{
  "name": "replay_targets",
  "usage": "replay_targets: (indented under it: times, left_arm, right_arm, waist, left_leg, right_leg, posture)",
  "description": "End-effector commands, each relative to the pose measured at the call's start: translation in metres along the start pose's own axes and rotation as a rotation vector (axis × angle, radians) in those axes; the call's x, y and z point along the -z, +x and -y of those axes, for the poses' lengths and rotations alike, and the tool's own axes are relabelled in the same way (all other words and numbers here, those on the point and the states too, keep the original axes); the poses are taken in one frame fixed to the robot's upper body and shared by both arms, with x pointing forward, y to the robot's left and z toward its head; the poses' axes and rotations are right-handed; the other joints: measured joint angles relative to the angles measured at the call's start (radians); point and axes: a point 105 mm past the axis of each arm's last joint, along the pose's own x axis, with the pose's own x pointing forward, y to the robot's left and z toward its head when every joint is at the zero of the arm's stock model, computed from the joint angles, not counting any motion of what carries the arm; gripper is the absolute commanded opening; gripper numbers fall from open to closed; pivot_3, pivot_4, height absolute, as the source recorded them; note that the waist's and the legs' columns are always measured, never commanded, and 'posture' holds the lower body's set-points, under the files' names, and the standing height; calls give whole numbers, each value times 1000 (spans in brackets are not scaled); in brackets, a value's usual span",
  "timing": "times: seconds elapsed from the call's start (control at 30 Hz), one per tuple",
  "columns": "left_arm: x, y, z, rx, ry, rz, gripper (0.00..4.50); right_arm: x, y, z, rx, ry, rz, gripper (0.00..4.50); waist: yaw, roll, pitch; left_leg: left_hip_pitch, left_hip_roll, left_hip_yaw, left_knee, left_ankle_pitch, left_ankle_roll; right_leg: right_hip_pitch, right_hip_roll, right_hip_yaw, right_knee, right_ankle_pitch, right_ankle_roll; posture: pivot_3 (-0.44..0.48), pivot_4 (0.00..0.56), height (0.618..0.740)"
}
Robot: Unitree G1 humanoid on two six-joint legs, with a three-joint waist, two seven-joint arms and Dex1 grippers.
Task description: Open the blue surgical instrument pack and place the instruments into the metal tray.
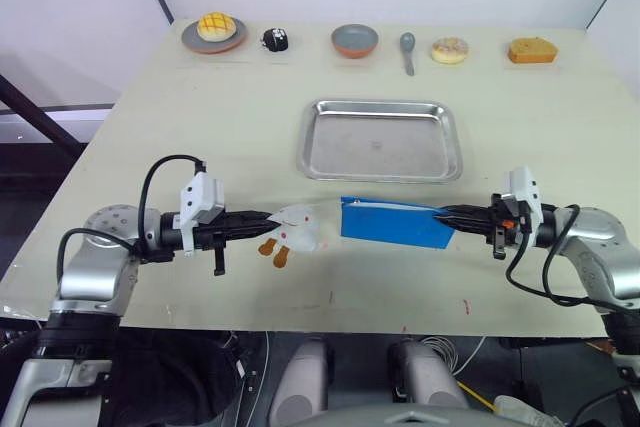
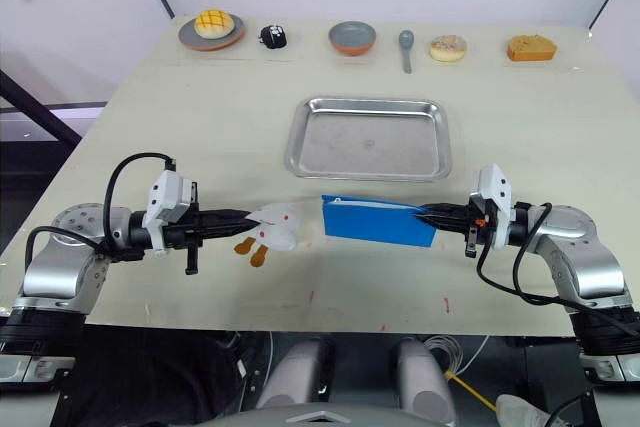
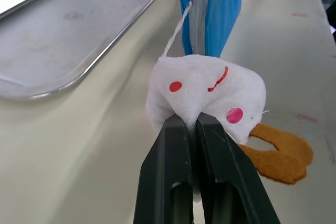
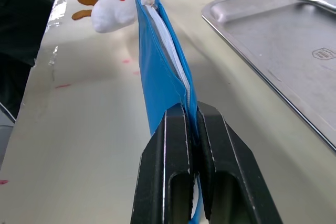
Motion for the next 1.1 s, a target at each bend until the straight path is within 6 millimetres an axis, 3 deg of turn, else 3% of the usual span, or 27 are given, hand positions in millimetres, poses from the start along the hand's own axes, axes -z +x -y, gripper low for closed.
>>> replay_targets:
  times: [0.03,0.5,0.73,1.1]
  left_arm:
    - [8,-3,-5,-11,21,-49,29]
    - [39,21,0,69,27,-133,29]
    - [50,32,5,110,44,-148,29]
    - [63,34,9,135,63,-161,29]
  right_arm:
    - [-5,-11,2,27,-19,-9,0]
    - [-13,-15,1,46,14,43,0]
    - [-32,-13,-8,2,103,148,0]
    - [-69,-16,-18,-48,239,312,0]
  waist:
    - [4,0,0]
    - [7,1,0]
    - [8,3,-2]
    - [9,11,-6]
  left_leg:
    - [0,0,0,0,0,0]
    - [-2,0,0,1,0,0]
    - [-2,-1,0,3,0,0]
    - [-1,-1,0,3,0,0]
  right_leg:
    - [0,0,-1,0,0,0]
    - [0,0,-3,0,0,0]
    - [0,0,-3,1,0,0]
    - [1,0,-3,1,0,0]
  posture:
    - [0,150,740]
    - [0,150,740]
    - [0,150,740]
    - [0,150,740]
